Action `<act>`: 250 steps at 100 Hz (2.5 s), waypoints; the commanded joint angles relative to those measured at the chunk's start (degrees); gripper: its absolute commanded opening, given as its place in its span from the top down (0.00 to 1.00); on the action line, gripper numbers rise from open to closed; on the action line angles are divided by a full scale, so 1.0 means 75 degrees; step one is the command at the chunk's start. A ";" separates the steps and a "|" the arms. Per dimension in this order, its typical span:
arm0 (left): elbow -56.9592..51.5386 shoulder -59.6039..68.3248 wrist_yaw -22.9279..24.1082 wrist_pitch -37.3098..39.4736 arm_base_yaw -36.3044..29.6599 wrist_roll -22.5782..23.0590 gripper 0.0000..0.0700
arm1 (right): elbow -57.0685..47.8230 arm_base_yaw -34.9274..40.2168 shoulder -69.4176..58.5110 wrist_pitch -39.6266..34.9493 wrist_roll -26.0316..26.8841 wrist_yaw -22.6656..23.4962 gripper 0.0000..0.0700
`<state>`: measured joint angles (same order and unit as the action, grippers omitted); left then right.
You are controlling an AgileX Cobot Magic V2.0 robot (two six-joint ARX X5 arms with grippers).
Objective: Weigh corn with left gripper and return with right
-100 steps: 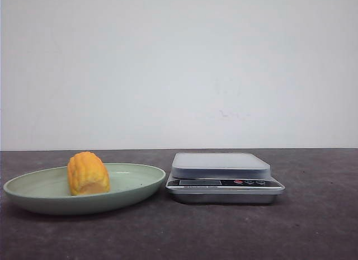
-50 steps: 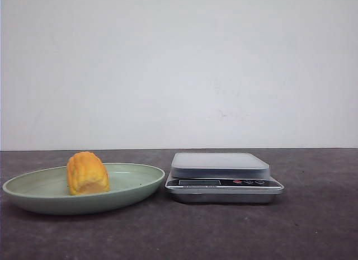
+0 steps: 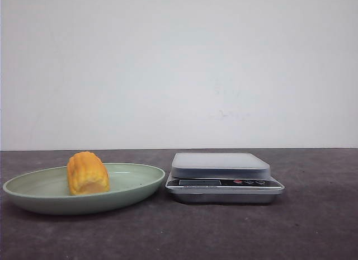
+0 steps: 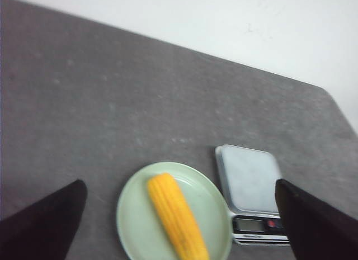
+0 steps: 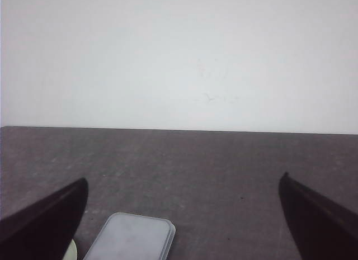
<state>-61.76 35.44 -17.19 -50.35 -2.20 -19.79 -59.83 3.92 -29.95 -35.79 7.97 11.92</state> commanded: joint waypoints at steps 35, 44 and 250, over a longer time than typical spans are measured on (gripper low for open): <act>-0.0128 0.3258 -0.0854 0.0248 -0.1003 -0.0458 0.32 | -0.0082 0.0009 -0.0047 0.0388 0.0280 0.0388 0.00; -0.0128 0.4191 -0.0810 0.0530 -0.1276 -0.0452 0.32 | -0.0079 0.0009 -0.0064 0.0321 0.0277 0.0391 0.00; -0.4774 0.9171 -0.0694 0.2786 -0.3829 -0.1512 0.99 | -0.0067 0.0009 -0.0143 -0.0921 0.0286 -0.0061 0.00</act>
<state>-96.77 100.57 -22.02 -28.93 -30.17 -28.84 -59.83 3.92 -30.61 -42.52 9.48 11.70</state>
